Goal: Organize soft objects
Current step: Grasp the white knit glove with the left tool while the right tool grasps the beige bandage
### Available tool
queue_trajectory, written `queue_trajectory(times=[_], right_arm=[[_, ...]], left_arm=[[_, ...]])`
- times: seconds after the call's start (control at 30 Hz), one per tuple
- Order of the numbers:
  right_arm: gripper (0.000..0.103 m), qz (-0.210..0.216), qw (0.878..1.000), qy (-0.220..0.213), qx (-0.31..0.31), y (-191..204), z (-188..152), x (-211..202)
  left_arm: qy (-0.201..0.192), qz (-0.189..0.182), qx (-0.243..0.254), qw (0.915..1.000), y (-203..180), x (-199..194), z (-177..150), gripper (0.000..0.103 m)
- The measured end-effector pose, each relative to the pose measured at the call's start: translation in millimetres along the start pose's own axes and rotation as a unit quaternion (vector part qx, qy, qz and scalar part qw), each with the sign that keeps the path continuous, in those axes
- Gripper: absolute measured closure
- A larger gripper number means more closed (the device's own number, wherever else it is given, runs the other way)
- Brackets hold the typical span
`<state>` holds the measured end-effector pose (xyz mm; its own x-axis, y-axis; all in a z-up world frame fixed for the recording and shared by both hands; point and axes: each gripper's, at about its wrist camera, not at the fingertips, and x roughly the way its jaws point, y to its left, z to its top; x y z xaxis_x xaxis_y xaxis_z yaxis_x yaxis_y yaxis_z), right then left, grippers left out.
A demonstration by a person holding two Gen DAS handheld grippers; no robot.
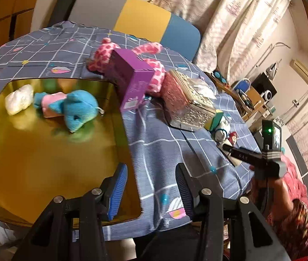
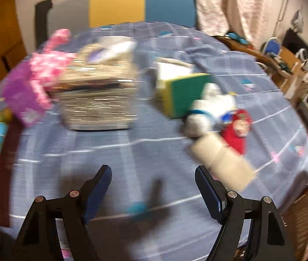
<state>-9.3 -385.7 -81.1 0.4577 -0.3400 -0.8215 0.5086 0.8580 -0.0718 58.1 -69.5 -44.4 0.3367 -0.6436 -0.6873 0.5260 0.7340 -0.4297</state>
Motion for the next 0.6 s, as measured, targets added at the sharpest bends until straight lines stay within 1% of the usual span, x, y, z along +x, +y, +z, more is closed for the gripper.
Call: queue_trajectory(times=[0.07, 0.1, 0.2, 0.27, 0.3, 0.33, 0.4, 0.43, 0.5, 0.53, 0.6], right_arm=[[0.023, -0.039, 0.999, -0.002, -0.022, -25.4, 4.5, 8.4], [0.023, -0.05, 0.998, 0.001, -0.036, -36.3, 6.7, 13.4], [0.023, -0.066, 0.995, 0.014, -0.068, -59.4, 14.5, 29.9], [0.023, -0.063, 0.993, 0.038, -0.091, -69.0, 18.4, 44.0], [0.023, -0.052, 0.992, 0.054, -0.105, -73.7, 19.2, 52.4], [0.023, -0.043, 0.991, 0.061, -0.113, -73.5, 18.0, 55.8], [0.026, -0.021, 0.987, 0.08, -0.137, -73.7, 14.9, 63.7], [0.029, -0.02, 0.985, 0.082, -0.151, -72.1, 12.2, 65.9], [0.049, -0.03, 0.979, 0.083, -0.184, -67.5, 5.5, 69.4], [0.05, -0.028, 0.977, 0.082, -0.194, -66.1, 3.3, 69.5], [0.053, -0.018, 0.978, 0.078, -0.195, -67.2, 1.5, 65.5]], left_arm=[[0.005, 0.0, 0.003, 1.0, -8.2, 4.7, -0.7, 0.057], [0.007, -0.001, 0.004, 1.0, -10.5, 6.7, -0.9, 0.057], [0.021, -0.004, 0.009, 0.9997, -22.5, 17.2, -1.3, 0.057], [0.028, -0.004, 0.016, 0.9995, -30.8, 23.4, -0.4, 0.057], [0.032, -0.004, 0.021, 0.9992, -36.0, 26.8, -0.1, 0.057], [0.035, -0.003, 0.026, 0.999, -40.7, 29.3, 0.1, 0.057], [0.04, -0.003, 0.034, 0.9986, -48.8, 33.2, 0.8, 0.057], [0.044, -0.005, 0.036, 0.9984, -51.9, 36.0, 1.6, 0.057], [0.051, -0.007, 0.04, 0.9979, -59.6, 42.7, 2.8, 0.057], [0.055, -0.007, 0.043, 0.9976, -63.8, 46.2, 3.2, 0.057], [0.063, -0.011, 0.049, 0.9968, -72.9, 52.8, 4.3, 0.057]])
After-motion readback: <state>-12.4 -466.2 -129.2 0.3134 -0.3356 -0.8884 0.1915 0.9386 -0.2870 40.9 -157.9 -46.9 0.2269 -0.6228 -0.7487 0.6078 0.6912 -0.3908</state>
